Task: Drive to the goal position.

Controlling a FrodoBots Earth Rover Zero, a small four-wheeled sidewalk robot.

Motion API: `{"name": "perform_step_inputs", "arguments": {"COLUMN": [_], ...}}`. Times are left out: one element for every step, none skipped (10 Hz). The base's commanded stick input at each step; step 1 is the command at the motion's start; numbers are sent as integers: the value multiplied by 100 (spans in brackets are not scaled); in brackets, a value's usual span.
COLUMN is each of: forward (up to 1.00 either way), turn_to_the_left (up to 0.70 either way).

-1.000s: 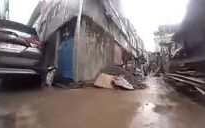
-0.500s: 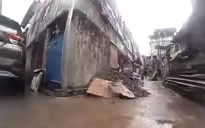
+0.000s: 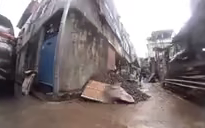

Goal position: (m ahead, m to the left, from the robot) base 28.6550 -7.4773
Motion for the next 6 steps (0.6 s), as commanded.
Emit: {"name": "perform_step_inputs", "arguments": {"forward": [0,0,0,0,0,0], "turn_to_the_left": [-56,-92,-99,-18,0,0]}}
